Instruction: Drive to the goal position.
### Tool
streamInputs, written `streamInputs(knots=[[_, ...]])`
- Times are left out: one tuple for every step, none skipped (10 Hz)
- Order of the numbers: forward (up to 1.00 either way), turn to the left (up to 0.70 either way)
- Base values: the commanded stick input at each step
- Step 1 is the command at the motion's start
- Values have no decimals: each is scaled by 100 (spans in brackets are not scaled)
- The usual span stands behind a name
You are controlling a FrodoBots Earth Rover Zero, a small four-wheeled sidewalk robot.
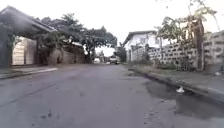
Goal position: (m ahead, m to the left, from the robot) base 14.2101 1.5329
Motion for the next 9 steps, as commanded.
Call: streamInputs(knots=[[100, 0], [100, 0], [100, 0], [100, 0], [100, 0], [100, 0], [100, 0], [100, 0], [100, 0]])
